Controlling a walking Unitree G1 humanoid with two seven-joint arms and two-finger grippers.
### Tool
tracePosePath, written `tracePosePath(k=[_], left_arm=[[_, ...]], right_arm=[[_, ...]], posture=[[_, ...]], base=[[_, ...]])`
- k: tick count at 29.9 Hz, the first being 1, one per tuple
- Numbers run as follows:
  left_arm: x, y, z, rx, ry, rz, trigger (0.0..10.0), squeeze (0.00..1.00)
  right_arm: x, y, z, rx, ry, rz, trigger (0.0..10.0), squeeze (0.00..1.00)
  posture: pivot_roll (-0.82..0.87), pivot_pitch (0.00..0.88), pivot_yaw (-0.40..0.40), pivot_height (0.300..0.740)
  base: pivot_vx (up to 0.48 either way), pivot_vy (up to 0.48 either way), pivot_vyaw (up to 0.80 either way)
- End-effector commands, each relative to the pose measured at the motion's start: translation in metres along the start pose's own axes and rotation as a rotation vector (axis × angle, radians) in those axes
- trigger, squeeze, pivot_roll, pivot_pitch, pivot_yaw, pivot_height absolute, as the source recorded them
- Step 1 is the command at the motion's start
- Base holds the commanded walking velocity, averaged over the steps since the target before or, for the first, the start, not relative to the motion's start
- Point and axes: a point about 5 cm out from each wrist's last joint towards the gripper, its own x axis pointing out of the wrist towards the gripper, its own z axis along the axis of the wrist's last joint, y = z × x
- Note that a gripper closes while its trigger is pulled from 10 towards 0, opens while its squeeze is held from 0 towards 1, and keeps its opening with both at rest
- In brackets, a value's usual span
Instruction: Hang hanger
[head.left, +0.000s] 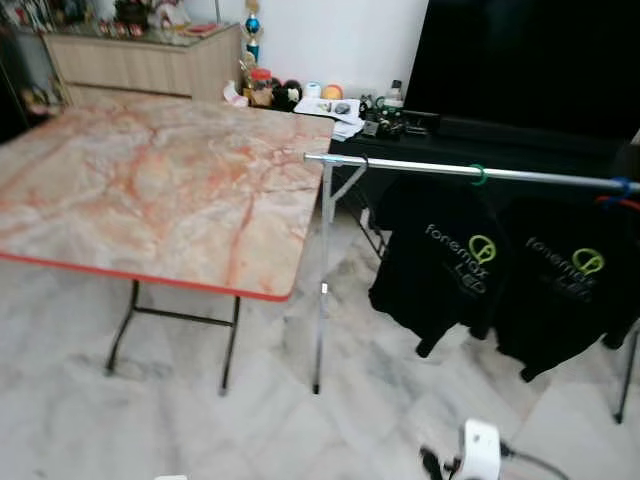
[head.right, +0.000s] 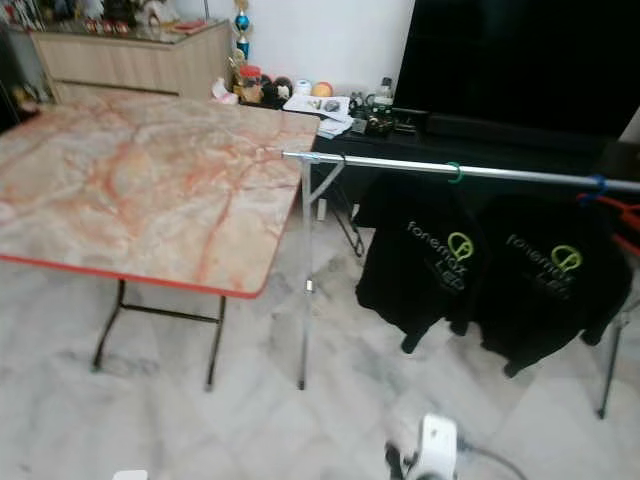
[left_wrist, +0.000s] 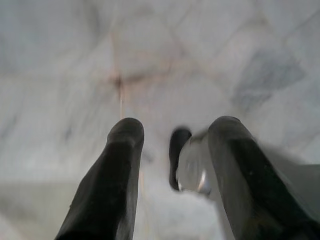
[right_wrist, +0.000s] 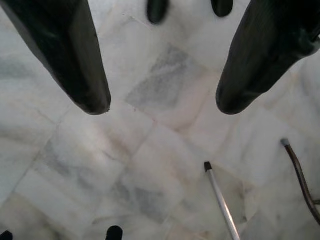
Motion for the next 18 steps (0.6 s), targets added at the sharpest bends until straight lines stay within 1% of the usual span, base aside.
tracePosePath(k=[1, 3, 5, 18], left_arm=[[0.0001, -0.0005, -0.0007, -0.008, 0.007, 0.003, 10.0, 0.00], [0.0001, -0.0005, -0.0005, -0.014, 0.004, 0.004, 10.0, 0.00], [0.0001, -0.0005, -0.0005, -0.021, 0.003, 0.004, 10.0, 0.00], [0.0005, -0.0024, 0.0013, -0.022, -0.008, 0.000, 10.0, 0.00]], right_arm=[[-0.0022, -0.0035, -0.0120, 0.013, 0.038, -0.008, 10.0, 0.00], [-0.0022, -0.0038, -0.0116, 0.018, 0.036, -0.005, 10.0, 0.00], [-0.0022, -0.0038, -0.0115, 0.020, 0.035, -0.004, 10.0, 0.00], [-0.0021, -0.0037, -0.0106, 0.027, 0.027, -0.006, 10.0, 0.00]], posture=[[0.24, 0.000, -0.066, 0.740], [0.24, 0.000, -0.066, 0.740], [0.24, 0.000, -0.066, 0.740], [0.24, 0.000, -0.066, 0.740]], base=[[0.000, -0.480, 0.00], [0.000, -0.480, 0.00], [0.000, -0.240, 0.00], [0.000, 0.000, 0.00]])
